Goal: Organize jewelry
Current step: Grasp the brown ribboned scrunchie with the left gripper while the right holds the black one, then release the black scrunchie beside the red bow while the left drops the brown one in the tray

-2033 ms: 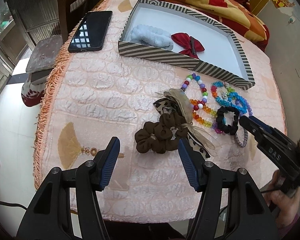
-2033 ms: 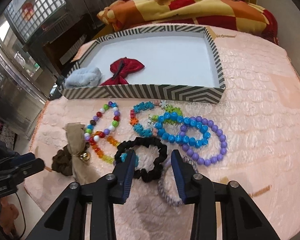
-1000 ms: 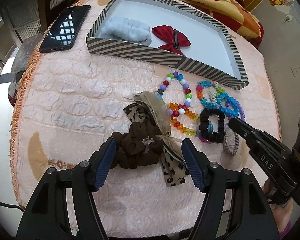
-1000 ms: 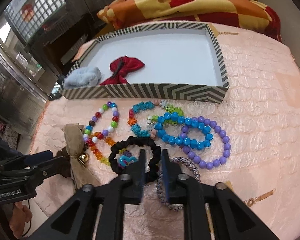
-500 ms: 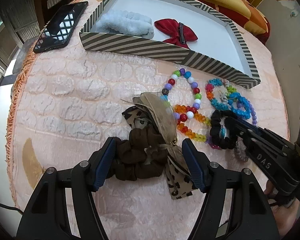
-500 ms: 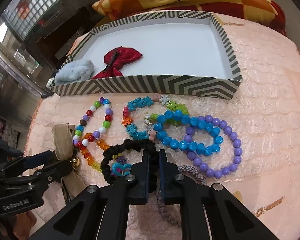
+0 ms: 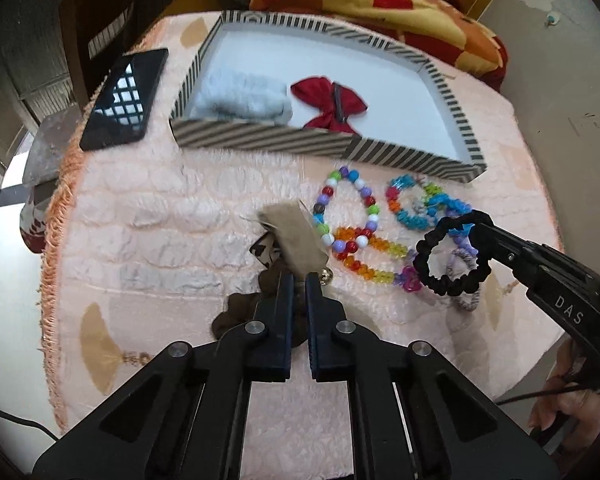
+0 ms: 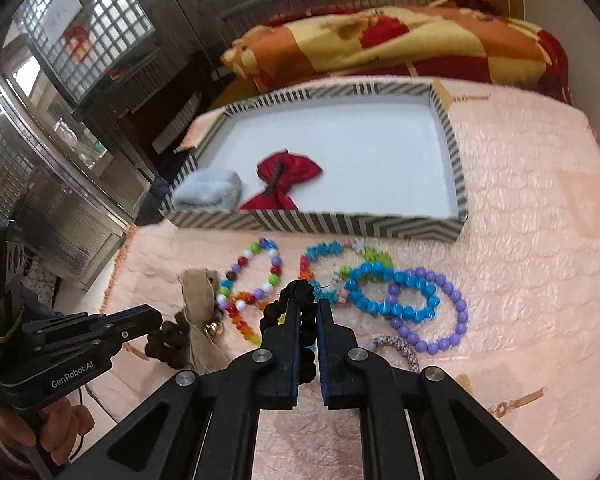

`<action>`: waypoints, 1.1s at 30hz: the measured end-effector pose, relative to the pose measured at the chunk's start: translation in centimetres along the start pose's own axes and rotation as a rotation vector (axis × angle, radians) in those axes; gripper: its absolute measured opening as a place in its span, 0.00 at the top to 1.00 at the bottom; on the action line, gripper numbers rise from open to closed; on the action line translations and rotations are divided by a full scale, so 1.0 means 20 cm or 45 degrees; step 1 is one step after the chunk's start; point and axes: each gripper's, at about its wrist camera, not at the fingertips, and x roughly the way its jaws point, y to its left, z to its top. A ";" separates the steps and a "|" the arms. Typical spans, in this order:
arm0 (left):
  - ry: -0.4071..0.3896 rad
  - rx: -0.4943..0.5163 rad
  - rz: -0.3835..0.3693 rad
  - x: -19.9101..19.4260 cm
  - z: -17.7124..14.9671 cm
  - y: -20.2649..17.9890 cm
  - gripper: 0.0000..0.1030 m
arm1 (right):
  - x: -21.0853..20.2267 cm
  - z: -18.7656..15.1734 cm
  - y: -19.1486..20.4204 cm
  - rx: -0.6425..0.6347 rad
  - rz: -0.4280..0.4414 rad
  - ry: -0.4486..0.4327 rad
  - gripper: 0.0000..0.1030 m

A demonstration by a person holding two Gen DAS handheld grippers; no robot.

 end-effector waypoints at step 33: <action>0.126 -0.006 0.030 0.19 0.00 0.00 0.77 | -0.09 0.02 0.04 0.028 0.026 -0.050 0.93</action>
